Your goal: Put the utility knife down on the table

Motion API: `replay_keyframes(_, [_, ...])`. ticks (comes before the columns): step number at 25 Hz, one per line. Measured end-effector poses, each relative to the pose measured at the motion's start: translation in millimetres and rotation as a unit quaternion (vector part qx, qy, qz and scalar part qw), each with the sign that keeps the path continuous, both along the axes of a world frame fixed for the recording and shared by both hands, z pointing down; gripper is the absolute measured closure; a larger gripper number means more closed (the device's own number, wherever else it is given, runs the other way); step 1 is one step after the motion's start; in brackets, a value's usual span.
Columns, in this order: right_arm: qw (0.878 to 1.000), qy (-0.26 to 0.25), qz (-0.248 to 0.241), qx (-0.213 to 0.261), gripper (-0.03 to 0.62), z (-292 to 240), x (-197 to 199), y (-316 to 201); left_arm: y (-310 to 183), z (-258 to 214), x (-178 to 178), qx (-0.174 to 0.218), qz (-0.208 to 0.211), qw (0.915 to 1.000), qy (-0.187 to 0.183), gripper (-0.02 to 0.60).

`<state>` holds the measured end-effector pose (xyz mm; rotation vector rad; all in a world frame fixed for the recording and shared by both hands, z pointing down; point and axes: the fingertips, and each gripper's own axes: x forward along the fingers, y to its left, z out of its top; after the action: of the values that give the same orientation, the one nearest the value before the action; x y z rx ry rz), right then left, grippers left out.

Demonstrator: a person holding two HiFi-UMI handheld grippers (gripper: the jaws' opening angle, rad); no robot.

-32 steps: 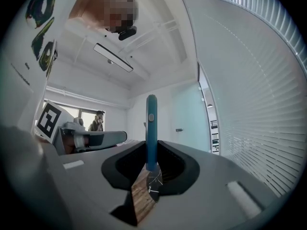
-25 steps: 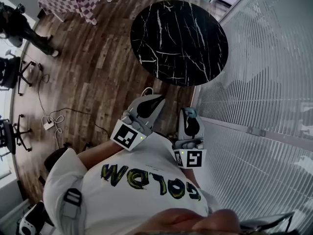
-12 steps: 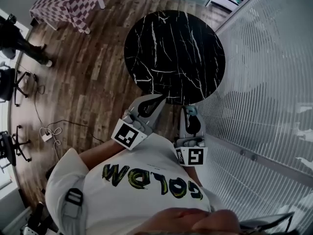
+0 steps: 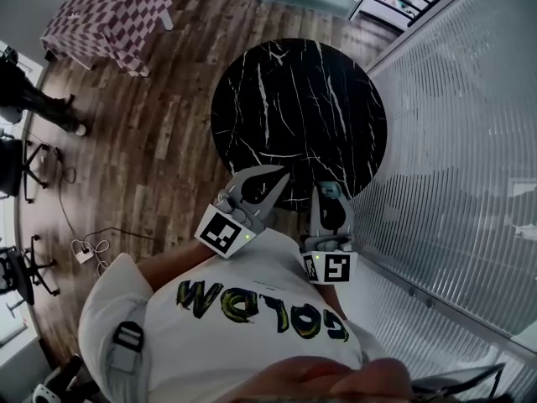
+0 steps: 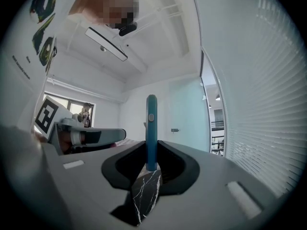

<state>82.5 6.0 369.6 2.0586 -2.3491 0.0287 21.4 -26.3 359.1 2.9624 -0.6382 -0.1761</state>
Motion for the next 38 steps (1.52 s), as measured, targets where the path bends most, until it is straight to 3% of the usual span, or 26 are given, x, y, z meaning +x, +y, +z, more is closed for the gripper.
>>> replay_keyframes(10, [1.0, -0.005, -0.002, -0.016, 0.522, 17, -3, -43, -48, 14, -2, -0.011, -0.001, 0.9999, -0.01, 0.581])
replay_keyframes(29, [0.999, 0.01, -0.029, -0.02, 0.522, 20, 63, -39, -44, 19, 67, -0.018, -0.015, 0.9995, -0.02, 0.581])
replay_keyframes(38, [0.999, 0.005, -0.044, -0.028, 0.522, 29, 75, -42, -44, 29, 78, -0.019, -0.024, 0.9985, -0.046, 0.581])
